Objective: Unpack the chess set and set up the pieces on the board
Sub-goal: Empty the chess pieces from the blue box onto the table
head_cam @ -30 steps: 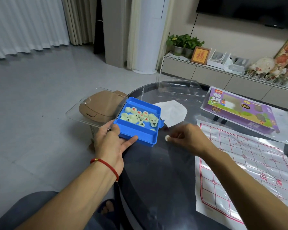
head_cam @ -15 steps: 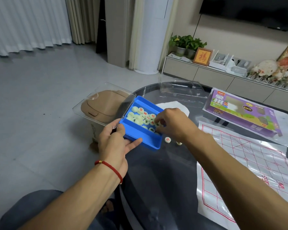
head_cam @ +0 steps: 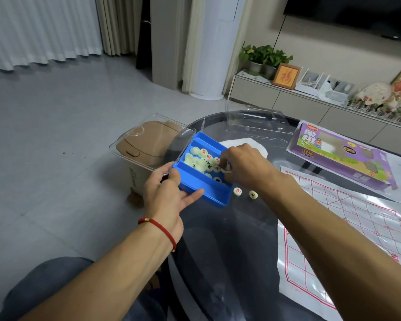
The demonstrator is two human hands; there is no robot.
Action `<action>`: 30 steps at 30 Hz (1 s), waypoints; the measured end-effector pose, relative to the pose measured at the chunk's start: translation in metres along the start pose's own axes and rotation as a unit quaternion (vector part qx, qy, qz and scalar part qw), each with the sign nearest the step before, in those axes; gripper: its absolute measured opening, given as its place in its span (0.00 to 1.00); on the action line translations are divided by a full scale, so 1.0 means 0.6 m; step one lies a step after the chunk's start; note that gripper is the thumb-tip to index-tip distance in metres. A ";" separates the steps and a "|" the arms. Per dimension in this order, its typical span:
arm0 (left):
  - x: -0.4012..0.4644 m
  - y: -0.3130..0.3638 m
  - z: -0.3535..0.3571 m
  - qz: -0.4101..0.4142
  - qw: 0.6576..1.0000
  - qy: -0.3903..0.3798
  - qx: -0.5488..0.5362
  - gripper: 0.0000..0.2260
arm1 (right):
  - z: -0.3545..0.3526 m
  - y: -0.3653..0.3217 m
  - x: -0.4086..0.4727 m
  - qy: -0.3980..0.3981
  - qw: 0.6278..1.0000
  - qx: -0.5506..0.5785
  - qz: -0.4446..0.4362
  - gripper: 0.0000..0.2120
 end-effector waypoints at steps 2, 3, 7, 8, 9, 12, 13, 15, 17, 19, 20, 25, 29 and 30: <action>-0.001 -0.001 0.000 -0.003 1.000 -0.005 0.000 0.09 | 0.001 0.005 0.000 0.003 1.000 0.005 0.001 0.14; -0.002 -0.002 0.002 -0.006 1.000 -0.008 -0.001 0.09 | 0.001 0.007 0.000 0.005 1.000 0.008 0.000 0.14; -0.005 -0.005 0.006 -0.004 1.000 -0.014 0.014 0.09 | 0.000 0.019 0.000 0.016 0.999 0.039 0.006 0.10; -0.005 -0.005 0.005 -0.002 1.000 -0.013 0.018 0.09 | -0.001 0.021 -0.001 0.018 0.999 0.047 0.005 0.08; -0.004 -0.005 0.004 0.000 1.000 -0.011 0.022 0.09 | -0.003 0.023 -0.002 0.020 0.998 0.059 0.004 0.06; 0.000 -0.002 0.001 -0.003 1.000 -0.006 0.018 0.10 | -0.023 0.042 -0.007 0.058 0.990 0.126 0.031 0.04; 0.002 0.000 0.000 -0.004 1.000 -0.004 0.015 0.10 | -0.032 0.055 -0.011 0.072 0.984 0.154 0.052 0.03; 0.007 0.007 -0.004 -0.001 1.000 0.003 0.003 0.11 | -0.041 0.086 -0.021 0.084 0.971 0.202 0.095 0.03; 0.012 0.012 -0.008 0.003 1.000 0.013 -0.006 0.11 | -0.031 0.112 -0.035 0.067 0.972 0.193 0.116 0.03; 0.014 0.015 -0.009 0.005 1.000 0.015 -0.009 0.11 | 0.000 0.126 -0.050 0.026 0.983 0.143 0.111 0.04; 0.014 0.014 -0.008 0.003 1.000 0.012 -0.009 0.11 | 0.019 0.128 -0.058 0.005 0.985 0.132 0.112 0.04; 0.011 0.006 -0.005 -0.004 1.000 0.005 0.000 0.10 | 0.050 0.119 -0.073 -0.014 0.984 0.147 0.100 0.08; 0.012 0.005 -0.007 -0.007 1.000 0.005 0.003 0.10 | 0.049 0.107 -0.072 -0.036 0.985 0.152 0.068 0.11; 0.012 0.005 -0.007 -0.005 1.000 0.005 0.006 0.10 | 0.047 0.108 -0.071 -0.034 0.986 0.150 0.064 0.12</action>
Point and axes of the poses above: each hand's wrist, its own x-axis towards the middle knuckle, its own z-axis out of the palm, y = z × x, the point moved 9 cm from there along x, towards the middle knuckle, and after that the axes turned 12 degrees about y, right-handed, at the moved point
